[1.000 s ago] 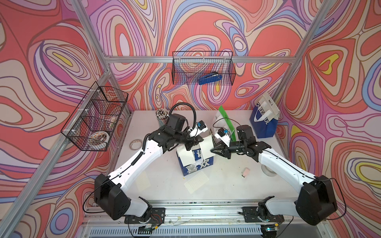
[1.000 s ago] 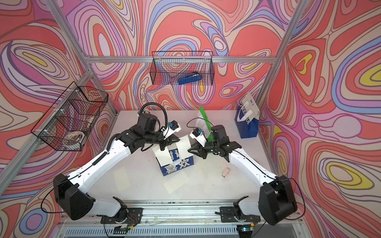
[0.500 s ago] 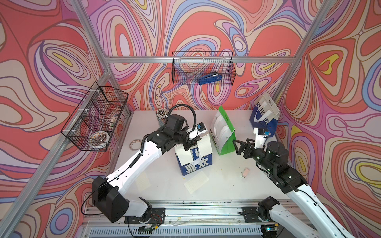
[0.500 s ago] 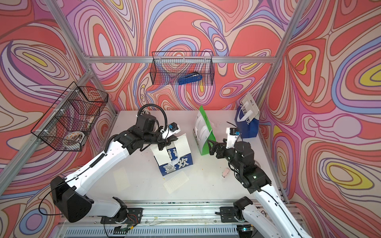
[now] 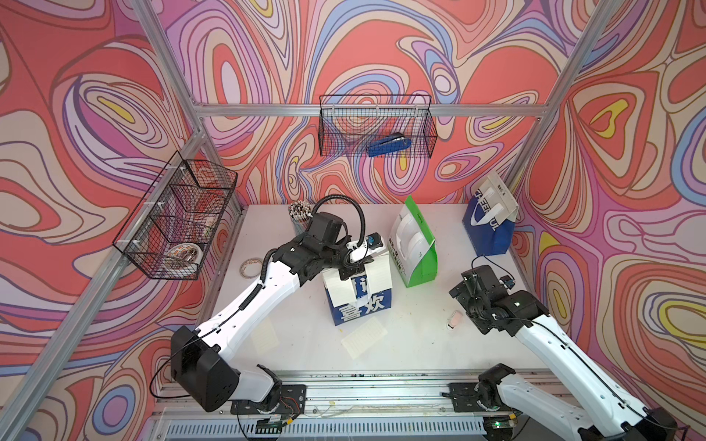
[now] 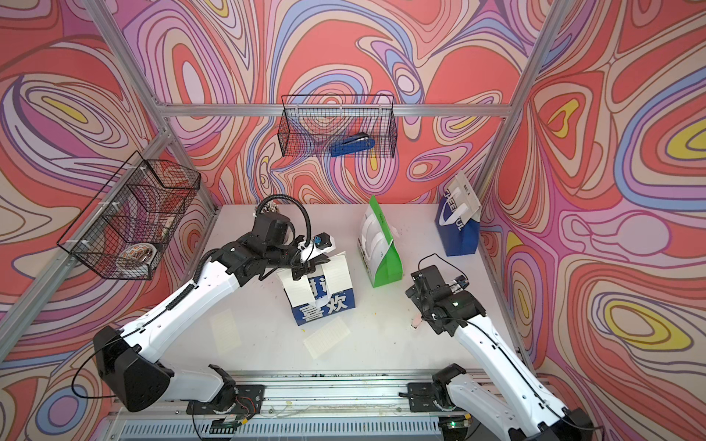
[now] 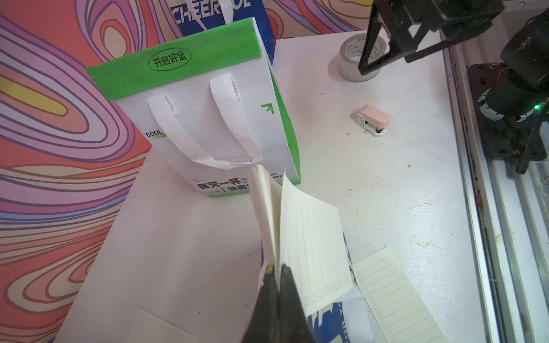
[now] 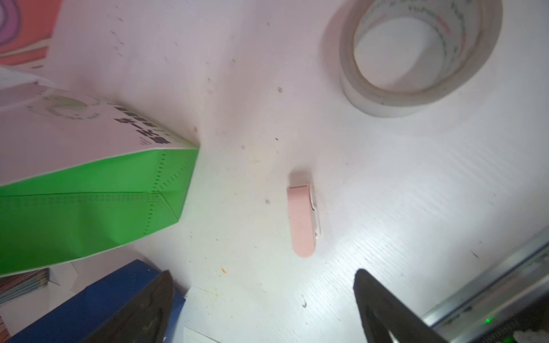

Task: Staple the receipts to the bags
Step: Hold the receipt from the takeout bag.

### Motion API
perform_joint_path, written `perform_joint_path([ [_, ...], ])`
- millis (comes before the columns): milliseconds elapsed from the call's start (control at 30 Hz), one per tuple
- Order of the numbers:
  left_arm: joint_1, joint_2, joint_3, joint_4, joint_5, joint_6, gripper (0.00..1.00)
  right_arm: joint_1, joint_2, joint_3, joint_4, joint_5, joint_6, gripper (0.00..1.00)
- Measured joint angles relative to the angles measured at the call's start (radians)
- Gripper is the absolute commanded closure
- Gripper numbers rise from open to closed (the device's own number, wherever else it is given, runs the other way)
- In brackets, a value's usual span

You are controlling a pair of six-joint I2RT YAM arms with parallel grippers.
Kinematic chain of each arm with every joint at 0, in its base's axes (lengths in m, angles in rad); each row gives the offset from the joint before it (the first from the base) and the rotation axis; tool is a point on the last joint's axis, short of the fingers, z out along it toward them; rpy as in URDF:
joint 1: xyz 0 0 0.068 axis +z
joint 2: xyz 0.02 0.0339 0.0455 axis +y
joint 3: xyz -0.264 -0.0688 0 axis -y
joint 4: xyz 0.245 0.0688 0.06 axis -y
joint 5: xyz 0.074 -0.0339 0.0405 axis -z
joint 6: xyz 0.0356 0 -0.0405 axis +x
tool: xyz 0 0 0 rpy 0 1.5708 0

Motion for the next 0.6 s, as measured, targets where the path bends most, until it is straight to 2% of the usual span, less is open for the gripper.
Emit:
perform_joint_path([
  [167,0.000,-0.010,-0.016,0.001,0.009,0.023,1.00,0.000,0.068,-0.052,-0.007,-0.091,0.058,0.07],
  [300,0.000,-0.027,-0.030,0.001,0.016,0.029,1.00,-0.020,0.122,-0.068,0.010,-0.109,0.059,0.07],
  [400,0.000,-0.032,-0.039,0.005,0.024,0.029,1.00,-0.087,0.175,-0.068,0.058,-0.118,-0.008,0.07],
  [500,0.000,-0.035,-0.044,0.009,0.031,0.028,1.00,-0.171,0.258,-0.068,0.123,-0.134,-0.121,0.14],
  [600,0.000,-0.038,-0.048,0.011,0.034,0.027,1.00,-0.216,0.332,-0.065,0.182,-0.160,-0.214,0.15],
])
